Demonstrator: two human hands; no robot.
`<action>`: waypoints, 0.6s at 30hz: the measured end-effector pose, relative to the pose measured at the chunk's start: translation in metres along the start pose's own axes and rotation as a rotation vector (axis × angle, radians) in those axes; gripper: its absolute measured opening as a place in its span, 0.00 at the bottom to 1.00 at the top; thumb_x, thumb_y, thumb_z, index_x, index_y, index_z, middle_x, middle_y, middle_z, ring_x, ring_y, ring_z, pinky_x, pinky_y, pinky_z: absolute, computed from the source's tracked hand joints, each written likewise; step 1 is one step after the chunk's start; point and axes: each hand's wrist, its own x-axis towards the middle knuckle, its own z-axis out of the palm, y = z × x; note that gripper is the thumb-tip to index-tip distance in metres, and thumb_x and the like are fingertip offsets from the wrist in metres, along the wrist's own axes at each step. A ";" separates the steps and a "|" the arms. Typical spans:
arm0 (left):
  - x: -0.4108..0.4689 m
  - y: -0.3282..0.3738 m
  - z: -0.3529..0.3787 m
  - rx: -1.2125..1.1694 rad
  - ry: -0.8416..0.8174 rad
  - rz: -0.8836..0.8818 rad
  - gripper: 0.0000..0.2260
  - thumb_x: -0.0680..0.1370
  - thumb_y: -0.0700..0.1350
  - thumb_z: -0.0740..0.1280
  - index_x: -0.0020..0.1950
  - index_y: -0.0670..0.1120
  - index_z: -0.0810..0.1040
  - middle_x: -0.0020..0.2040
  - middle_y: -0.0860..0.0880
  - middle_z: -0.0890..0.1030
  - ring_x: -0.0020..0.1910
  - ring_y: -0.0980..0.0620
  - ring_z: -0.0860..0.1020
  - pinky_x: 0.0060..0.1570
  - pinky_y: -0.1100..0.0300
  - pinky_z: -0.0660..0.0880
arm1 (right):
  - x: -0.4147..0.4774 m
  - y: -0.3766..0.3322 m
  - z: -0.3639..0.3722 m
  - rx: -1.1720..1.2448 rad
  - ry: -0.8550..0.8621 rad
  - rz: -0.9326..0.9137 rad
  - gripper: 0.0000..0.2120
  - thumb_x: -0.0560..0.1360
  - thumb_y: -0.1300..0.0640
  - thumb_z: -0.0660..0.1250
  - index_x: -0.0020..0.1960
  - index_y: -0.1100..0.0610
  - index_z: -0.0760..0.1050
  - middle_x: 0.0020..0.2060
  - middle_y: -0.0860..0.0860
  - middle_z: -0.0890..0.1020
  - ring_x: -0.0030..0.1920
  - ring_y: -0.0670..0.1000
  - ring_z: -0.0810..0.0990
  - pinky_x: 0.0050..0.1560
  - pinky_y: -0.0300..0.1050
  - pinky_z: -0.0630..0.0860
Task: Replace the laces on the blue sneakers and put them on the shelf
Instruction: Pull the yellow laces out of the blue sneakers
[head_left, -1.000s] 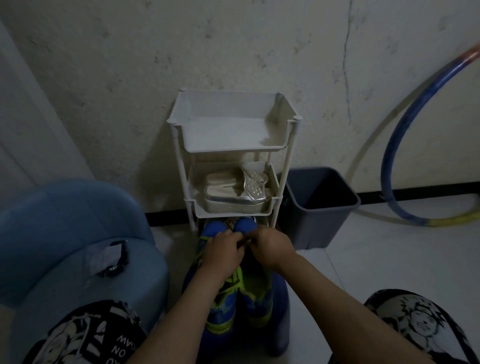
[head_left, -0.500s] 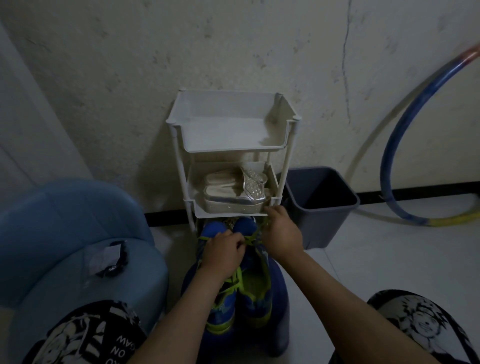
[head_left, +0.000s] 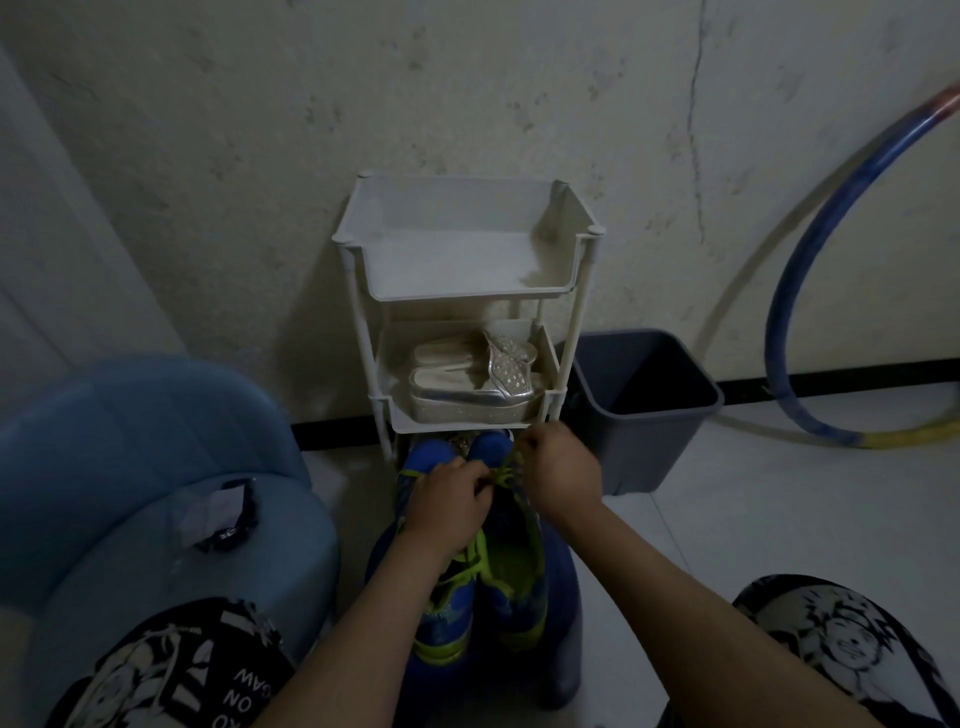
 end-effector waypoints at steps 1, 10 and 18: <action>0.000 0.000 0.000 -0.004 0.001 -0.002 0.07 0.79 0.51 0.62 0.54 0.53 0.78 0.49 0.52 0.76 0.51 0.49 0.75 0.47 0.55 0.68 | 0.002 0.001 -0.003 0.064 0.078 0.058 0.09 0.79 0.53 0.60 0.51 0.51 0.79 0.51 0.49 0.77 0.46 0.53 0.80 0.42 0.45 0.73; 0.000 0.006 0.000 0.060 0.018 0.050 0.08 0.80 0.49 0.62 0.54 0.47 0.77 0.53 0.48 0.75 0.54 0.47 0.74 0.44 0.55 0.67 | -0.004 -0.001 -0.006 0.029 -0.132 -0.263 0.27 0.75 0.56 0.66 0.73 0.49 0.68 0.71 0.48 0.70 0.59 0.54 0.78 0.53 0.49 0.78; 0.000 0.004 -0.002 -0.003 -0.009 0.007 0.09 0.78 0.49 0.64 0.56 0.51 0.78 0.52 0.50 0.76 0.54 0.49 0.74 0.49 0.55 0.72 | -0.003 0.002 0.014 -0.212 -0.309 -0.258 0.11 0.78 0.53 0.61 0.54 0.50 0.82 0.47 0.51 0.83 0.47 0.53 0.82 0.43 0.44 0.76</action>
